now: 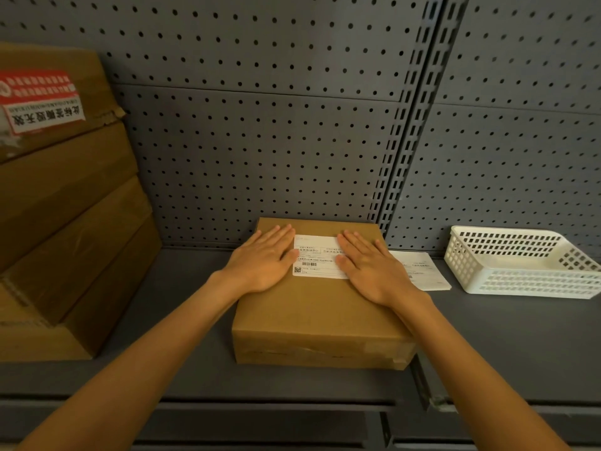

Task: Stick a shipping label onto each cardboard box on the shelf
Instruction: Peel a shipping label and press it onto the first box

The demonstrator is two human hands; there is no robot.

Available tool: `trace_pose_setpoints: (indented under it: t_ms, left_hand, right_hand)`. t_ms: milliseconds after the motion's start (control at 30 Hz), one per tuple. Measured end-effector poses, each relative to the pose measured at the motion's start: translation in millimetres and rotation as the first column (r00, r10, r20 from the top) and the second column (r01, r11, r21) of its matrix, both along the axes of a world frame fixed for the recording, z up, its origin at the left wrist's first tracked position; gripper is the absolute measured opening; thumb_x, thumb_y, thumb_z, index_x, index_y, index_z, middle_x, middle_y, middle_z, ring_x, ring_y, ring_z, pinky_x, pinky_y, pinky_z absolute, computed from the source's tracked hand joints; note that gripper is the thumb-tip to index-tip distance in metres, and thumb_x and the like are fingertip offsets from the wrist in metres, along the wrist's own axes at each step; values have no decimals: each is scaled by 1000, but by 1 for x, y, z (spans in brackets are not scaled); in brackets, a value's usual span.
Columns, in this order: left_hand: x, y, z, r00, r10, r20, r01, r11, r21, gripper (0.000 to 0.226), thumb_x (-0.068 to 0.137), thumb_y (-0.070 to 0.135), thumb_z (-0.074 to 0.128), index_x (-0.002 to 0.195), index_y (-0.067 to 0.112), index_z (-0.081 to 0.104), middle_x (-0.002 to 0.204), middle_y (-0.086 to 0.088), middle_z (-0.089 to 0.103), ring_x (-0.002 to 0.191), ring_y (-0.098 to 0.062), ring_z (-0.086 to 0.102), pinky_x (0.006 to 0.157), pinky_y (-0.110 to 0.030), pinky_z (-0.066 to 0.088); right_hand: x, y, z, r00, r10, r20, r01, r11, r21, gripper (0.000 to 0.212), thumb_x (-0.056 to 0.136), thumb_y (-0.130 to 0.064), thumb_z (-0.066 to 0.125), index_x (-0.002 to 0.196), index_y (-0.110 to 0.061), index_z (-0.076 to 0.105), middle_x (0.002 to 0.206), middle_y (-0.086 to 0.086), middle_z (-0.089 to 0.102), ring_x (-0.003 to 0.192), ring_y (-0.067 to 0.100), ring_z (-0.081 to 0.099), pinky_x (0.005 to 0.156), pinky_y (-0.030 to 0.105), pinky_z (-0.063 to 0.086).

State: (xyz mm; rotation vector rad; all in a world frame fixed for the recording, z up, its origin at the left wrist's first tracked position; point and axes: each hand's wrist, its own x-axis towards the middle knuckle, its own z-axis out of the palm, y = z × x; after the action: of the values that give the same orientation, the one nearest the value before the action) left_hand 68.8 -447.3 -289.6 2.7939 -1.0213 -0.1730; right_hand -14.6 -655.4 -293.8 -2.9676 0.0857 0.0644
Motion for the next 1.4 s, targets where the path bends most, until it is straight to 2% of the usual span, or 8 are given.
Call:
trace_pose_setpoints:
  t_ms: [200, 333, 633, 733, 867, 1067, 1300, 1400]
  left_hand:
    - [0, -2, -3, 1000, 12, 12, -12, 1000, -3, 58, 100, 48, 10, 151, 24, -4, 159, 9, -8, 145, -5, -7, 120, -33, -4]
    - [1, -3, -3, 1000, 11, 12, -11, 1000, -8, 58, 100, 48, 10, 151, 24, -4, 159, 9, -8, 145, -5, -7, 120, -33, -4]
    - [0, -5, -3, 1000, 19, 15, -18, 1000, -9, 57, 101, 46, 10, 151, 22, -4, 159, 7, -8, 145, -7, -7, 119, -31, -4]
    - [1, -4, -4, 1000, 10, 21, -10, 1000, -13, 58, 100, 48, 11, 151, 22, -4, 159, 7, -7, 145, -6, -7, 120, -32, -3]
    - [1, -3, -4, 1000, 18, 20, -18, 1000, 10, 68, 96, 59, 11, 151, 23, -5, 159, 8, -9, 145, -6, -7, 119, -31, -4]
    - [1, -1, 0, 1000, 0, -28, 1, 999, 40, 94, 77, 79, 13, 151, 25, -7, 158, 9, -11, 145, -6, -9, 119, -32, -4]
    - [3, 5, 9, 996, -50, -76, 56, 996, 72, 100, 73, 81, 20, 150, 25, -10, 158, 9, -12, 144, -4, -10, 113, -26, -8]
    - [6, 8, 10, 993, -73, -92, 79, 994, 69, 104, 69, 84, 20, 150, 27, -11, 157, 12, -13, 140, 1, -12, 109, -23, -10]
  right_hand:
    - [-4, 16, 11, 993, 82, 85, -85, 996, 29, 58, 102, -46, 19, 153, -22, 7, 160, -6, 2, 146, 6, -4, 117, 31, -9]
    - [-3, 40, 13, 983, 182, -5, -181, 983, 26, 57, 102, -46, 16, 153, -22, 3, 160, -7, -2, 146, 5, -6, 117, 29, -7]
    - [-37, 48, 14, 964, 264, -38, -262, 964, 40, 56, 102, -44, 17, 153, -22, 4, 160, -7, 0, 146, 4, -4, 114, 21, -7]
    - [-24, 41, 18, 978, 207, 0, -207, 977, 43, 55, 103, -43, 17, 153, -21, 10, 160, -6, 7, 146, 5, 2, 116, 24, -1]
    - [-3, 32, 14, 988, 152, -26, -153, 988, -23, 56, 103, -44, 14, 153, -21, 5, 161, -3, 2, 147, 8, -1, 118, 30, -4]
    - [-3, 11, 12, 994, 87, -63, -87, 996, 6, 70, 96, -62, 16, 152, -25, -2, 160, -8, -4, 146, 5, -4, 118, 28, -2]
    - [-10, -14, 12, 996, 50, -77, -49, 999, 15, 81, 86, -73, 15, 152, -29, -2, 159, -13, -4, 146, 4, -6, 120, 32, -2]
    - [-14, -25, 11, 997, 20, -76, -14, 997, 70, 79, 87, -73, 19, 152, -32, -1, 159, -16, -3, 145, 2, -7, 120, 35, 0]
